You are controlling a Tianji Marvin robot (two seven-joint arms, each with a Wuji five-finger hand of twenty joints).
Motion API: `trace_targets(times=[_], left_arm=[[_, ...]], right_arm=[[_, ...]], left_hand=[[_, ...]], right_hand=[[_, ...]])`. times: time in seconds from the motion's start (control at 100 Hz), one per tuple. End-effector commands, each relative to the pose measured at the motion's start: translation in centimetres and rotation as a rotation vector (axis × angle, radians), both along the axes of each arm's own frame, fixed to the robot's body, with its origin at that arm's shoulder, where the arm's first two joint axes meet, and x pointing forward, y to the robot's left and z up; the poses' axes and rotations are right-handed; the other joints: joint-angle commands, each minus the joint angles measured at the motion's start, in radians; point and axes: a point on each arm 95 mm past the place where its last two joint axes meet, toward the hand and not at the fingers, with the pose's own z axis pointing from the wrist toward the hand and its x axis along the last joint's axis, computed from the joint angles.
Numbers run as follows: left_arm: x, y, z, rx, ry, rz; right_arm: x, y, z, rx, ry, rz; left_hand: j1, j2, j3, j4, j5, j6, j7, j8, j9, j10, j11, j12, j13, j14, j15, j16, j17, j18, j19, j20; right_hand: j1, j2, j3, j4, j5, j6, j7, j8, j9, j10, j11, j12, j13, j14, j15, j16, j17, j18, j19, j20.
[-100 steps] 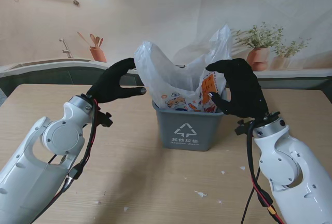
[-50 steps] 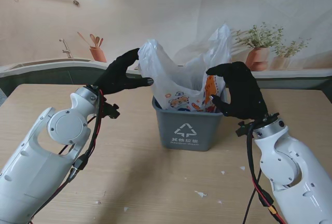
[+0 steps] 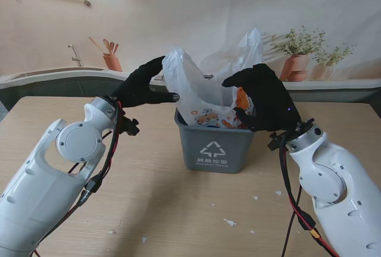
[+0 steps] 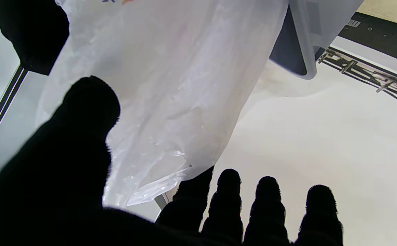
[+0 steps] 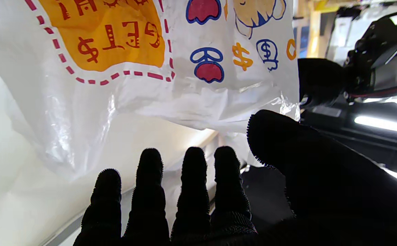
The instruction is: Fit the garbage bag over the bin
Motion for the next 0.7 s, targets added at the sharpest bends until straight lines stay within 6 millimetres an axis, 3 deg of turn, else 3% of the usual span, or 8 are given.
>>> trace_targets(times=[0.0, 0.3, 0.44, 0.47, 0.52, 0.55, 0.6, 0.69], left_arm=[[-0.1, -0.1, -0.1, 0.009, 0.009, -0.016], [0.2, -0.4, -0.3, 0.011, 0.033, -0.048], [0.4, -0.7, -0.4, 0.018, 0.044, -0.056], [0.5, -0.7, -0.4, 0.014, 0.045, -0.054], [0.5, -0.9, -0.4, -0.002, 0.045, -0.044], [0.6, -1.0, -0.4, -0.01, 0.044, -0.038], [0.7, -1.0, -0.4, -0.017, 0.041, -0.032], [0.9, -1.1, -0.4, -0.029, 0.029, -0.023]], right_arm=[[0.2, 0.4, 0.4, -0.02, 0.0, 0.02], [0.6, 0.9, -0.1, -0.091, 0.034, 0.066], [0.6, 1.1, 0.0, -0.127, 0.059, 0.085], [0.7, 1.1, 0.0, -0.132, 0.06, 0.089], [0.8, 1.2, 0.0, -0.142, 0.056, 0.092], [0.9, 1.2, 0.0, -0.152, 0.051, 0.09], [0.9, 1.2, 0.1, -0.175, 0.042, 0.086], [1.0, 1.0, 0.2, -0.191, 0.031, 0.083]], left_hand=[[-0.01, -0.04, 0.027, -0.051, -0.008, -0.002, -0.011, -0.01, -0.037, -0.046, -0.02, 0.008, -0.039, -0.027, -0.025, -0.003, -0.011, -0.015, -0.045, 0.022], [0.025, -0.034, 0.121, -0.031, 0.053, -0.076, 0.118, 0.057, -0.018, -0.044, 0.038, 0.022, -0.028, -0.021, 0.011, 0.002, 0.017, -0.007, -0.095, 0.022], [0.067, -0.004, 0.183, -0.017, 0.152, -0.141, 0.225, 0.114, -0.006, -0.037, 0.098, 0.021, -0.019, -0.022, 0.042, 0.001, 0.037, -0.002, -0.126, 0.028], [0.08, 0.006, 0.19, -0.015, 0.183, -0.155, 0.25, 0.126, 0.003, -0.059, 0.115, 0.025, -0.014, -0.023, 0.048, 0.001, 0.038, -0.001, -0.128, 0.029], [0.106, 0.011, 0.217, -0.016, 0.238, -0.179, 0.295, 0.149, 0.003, -0.06, 0.171, 0.041, -0.008, -0.021, 0.073, 0.0, 0.046, 0.003, -0.131, 0.031], [0.124, 0.012, 0.239, -0.019, 0.279, -0.198, 0.34, 0.171, 0.004, -0.062, 0.207, 0.058, -0.005, -0.022, 0.088, -0.002, 0.05, 0.004, -0.133, 0.031], [0.209, -0.029, 0.199, -0.086, 0.322, -0.249, 0.425, 0.187, 0.023, -0.064, 0.238, 0.073, 0.0, -0.023, 0.111, -0.01, 0.055, 0.005, -0.134, 0.03], [0.303, -0.025, 0.148, -0.093, 0.372, -0.306, 0.561, 0.196, 0.075, -0.067, 0.25, 0.081, 0.009, -0.026, 0.146, -0.015, 0.062, 0.006, -0.133, 0.029]], right_hand=[[-0.013, -0.047, 0.069, 0.013, 0.013, -0.038, 0.007, -0.02, 0.018, -0.037, -0.012, 0.001, 0.026, -0.002, 0.0, 0.013, 0.01, 0.019, 0.009, 0.011], [-0.022, -0.126, 0.164, -0.003, 0.087, -0.067, 0.017, -0.045, 0.113, -0.047, -0.04, 0.002, 0.084, -0.003, -0.018, 0.007, 0.054, 0.046, 0.004, -0.02], [-0.024, -0.133, 0.173, -0.006, 0.099, -0.074, 0.013, -0.048, 0.129, -0.051, -0.046, 0.001, 0.089, -0.007, -0.024, 0.005, 0.049, 0.046, 0.0, -0.027], [-0.028, -0.138, 0.171, -0.008, 0.105, -0.077, 0.014, -0.047, 0.137, -0.051, -0.046, 0.002, 0.096, -0.006, -0.025, 0.004, 0.051, 0.048, 0.0, -0.028], [-0.028, -0.145, 0.172, -0.009, 0.118, -0.086, 0.018, -0.046, 0.157, -0.054, -0.047, 0.002, 0.105, -0.008, -0.027, 0.003, 0.055, 0.049, 0.001, -0.03], [-0.03, -0.149, 0.172, -0.01, 0.125, -0.088, 0.02, -0.045, 0.167, -0.053, -0.047, 0.002, 0.11, -0.007, -0.026, 0.003, 0.058, 0.051, 0.002, -0.031], [-0.036, -0.151, 0.172, -0.012, 0.134, -0.094, 0.02, -0.045, 0.187, -0.052, -0.046, 0.004, 0.12, -0.008, -0.026, 0.003, 0.061, 0.052, 0.001, -0.034], [-0.03, -0.161, 0.177, -0.015, 0.179, -0.106, 0.033, -0.039, 0.272, -0.042, -0.022, 0.014, 0.162, -0.009, -0.014, 0.008, 0.073, 0.054, 0.003, -0.039]])
